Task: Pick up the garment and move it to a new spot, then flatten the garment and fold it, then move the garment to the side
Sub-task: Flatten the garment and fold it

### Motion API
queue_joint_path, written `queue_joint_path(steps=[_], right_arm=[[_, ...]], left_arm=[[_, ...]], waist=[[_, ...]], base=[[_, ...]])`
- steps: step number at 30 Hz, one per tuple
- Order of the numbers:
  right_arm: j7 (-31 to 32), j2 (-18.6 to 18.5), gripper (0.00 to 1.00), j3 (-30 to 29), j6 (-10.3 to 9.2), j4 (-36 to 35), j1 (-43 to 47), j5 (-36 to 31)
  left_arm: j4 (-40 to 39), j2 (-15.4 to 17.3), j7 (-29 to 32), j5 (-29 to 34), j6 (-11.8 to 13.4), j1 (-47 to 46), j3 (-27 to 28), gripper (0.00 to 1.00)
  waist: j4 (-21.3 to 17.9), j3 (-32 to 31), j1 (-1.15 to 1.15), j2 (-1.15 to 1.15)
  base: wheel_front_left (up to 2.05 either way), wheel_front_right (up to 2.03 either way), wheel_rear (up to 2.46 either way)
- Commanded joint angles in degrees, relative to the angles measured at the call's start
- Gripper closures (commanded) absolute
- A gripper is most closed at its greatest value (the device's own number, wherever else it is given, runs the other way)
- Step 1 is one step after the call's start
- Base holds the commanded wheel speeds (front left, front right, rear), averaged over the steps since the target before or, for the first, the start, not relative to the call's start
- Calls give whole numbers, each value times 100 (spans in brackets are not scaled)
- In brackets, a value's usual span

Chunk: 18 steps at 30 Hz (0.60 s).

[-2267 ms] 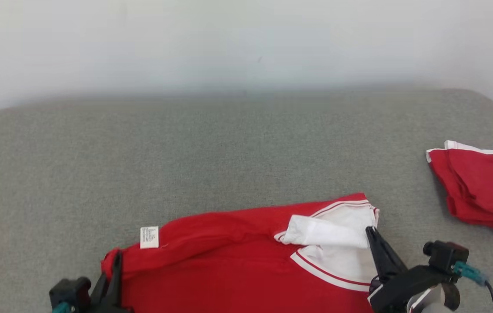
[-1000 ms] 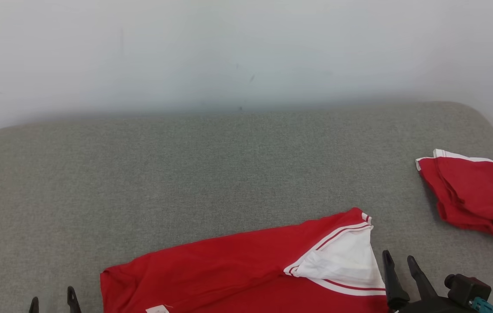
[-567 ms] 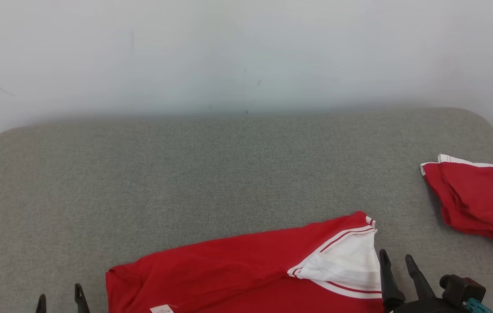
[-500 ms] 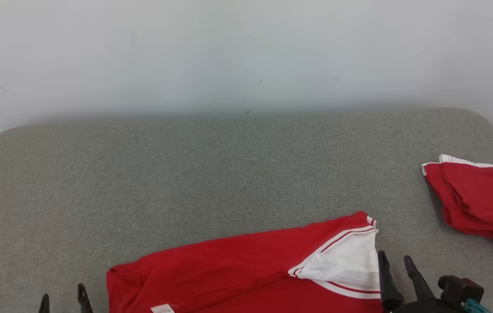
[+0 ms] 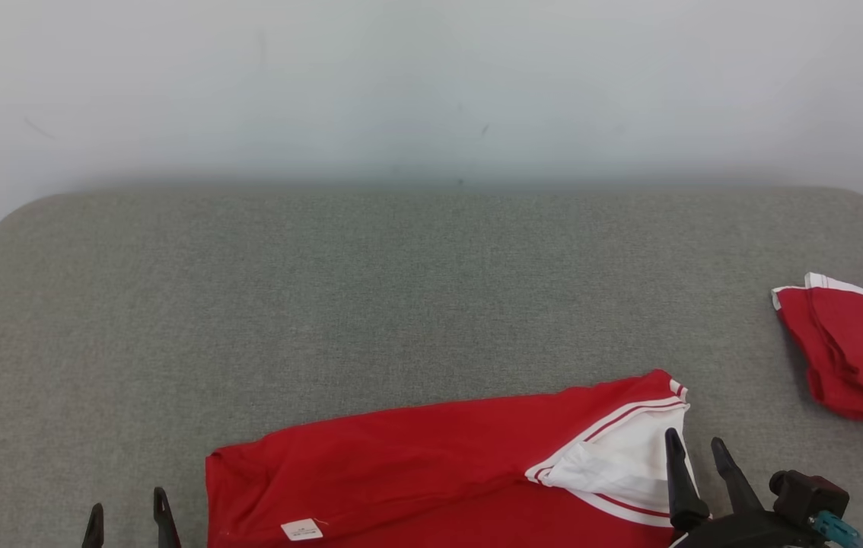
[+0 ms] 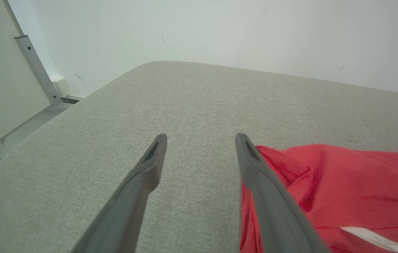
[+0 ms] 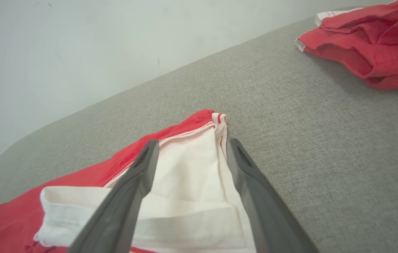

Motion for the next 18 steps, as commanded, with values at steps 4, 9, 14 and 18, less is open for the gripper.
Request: queue_joint_path(steps=[4,9,14,18], right_arm=[[-24,-86,0,-75,-15,213,-158,-99],[139,-253,0,-110,-15,1021,-537,-218],[340,-221,0,5,-15,1519,-764,-46],[577,-140,0,220,-15,1920,-841,196]], left_arm=[[-69,-6,-17,56,14,4,-68,0],[19,-6,-17,-55,19,-86,-161,0],[7,-4,-17,-37,30,-93,-179,0],[-12,-6,-17,-2,7,-127,-165,0]], waist=[[112,75,0,0],[239,187,0,0],[311,249,0,0],[372,288,0,0]], base=[[0,0,0],[0,0,0],[0,0,0],[0,0,0]])
